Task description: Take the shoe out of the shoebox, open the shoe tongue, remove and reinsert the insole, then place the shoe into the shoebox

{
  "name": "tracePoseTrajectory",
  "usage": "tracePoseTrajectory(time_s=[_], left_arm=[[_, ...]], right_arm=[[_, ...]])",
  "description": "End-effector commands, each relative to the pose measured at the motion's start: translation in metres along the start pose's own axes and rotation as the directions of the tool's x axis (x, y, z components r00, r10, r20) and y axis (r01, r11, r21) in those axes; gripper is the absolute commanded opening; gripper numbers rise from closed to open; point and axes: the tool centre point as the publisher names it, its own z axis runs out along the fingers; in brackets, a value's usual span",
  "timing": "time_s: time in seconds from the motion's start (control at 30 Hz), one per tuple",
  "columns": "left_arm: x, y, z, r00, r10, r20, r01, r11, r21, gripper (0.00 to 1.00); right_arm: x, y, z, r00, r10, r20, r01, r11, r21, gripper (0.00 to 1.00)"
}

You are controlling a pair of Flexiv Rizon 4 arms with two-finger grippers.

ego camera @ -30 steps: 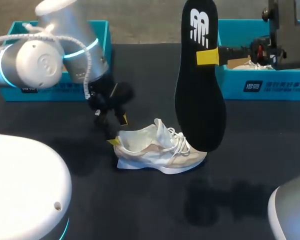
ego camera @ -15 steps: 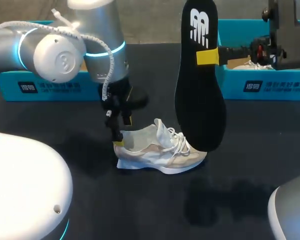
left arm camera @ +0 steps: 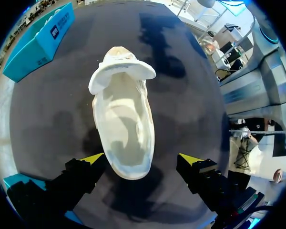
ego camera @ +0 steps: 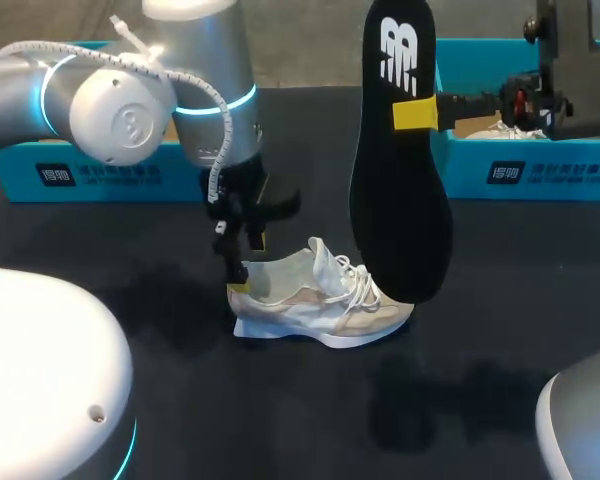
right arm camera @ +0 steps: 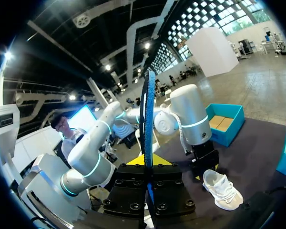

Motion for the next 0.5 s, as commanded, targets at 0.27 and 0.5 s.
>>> tracePoseTrajectory(time_s=[0.27, 0.5], left_arm=[[-0.007, -0.009, 0.002, 1.000, 0.001, 0.023, -0.001, 1.000, 0.013, 1.00], [-0.029, -0.023, 0.012, 0.996, -0.014, 0.090, 0.011, 0.999, 0.032, 1.00]], right_arm=[[-0.001, 0.003, 0.004, 1.000, 0.002, 0.001, -0.002, 1.000, 0.004, 0.00], [-0.001, 0.003, 0.004, 1.000, 0.002, 0.001, -0.002, 1.000, 0.004, 0.00]])
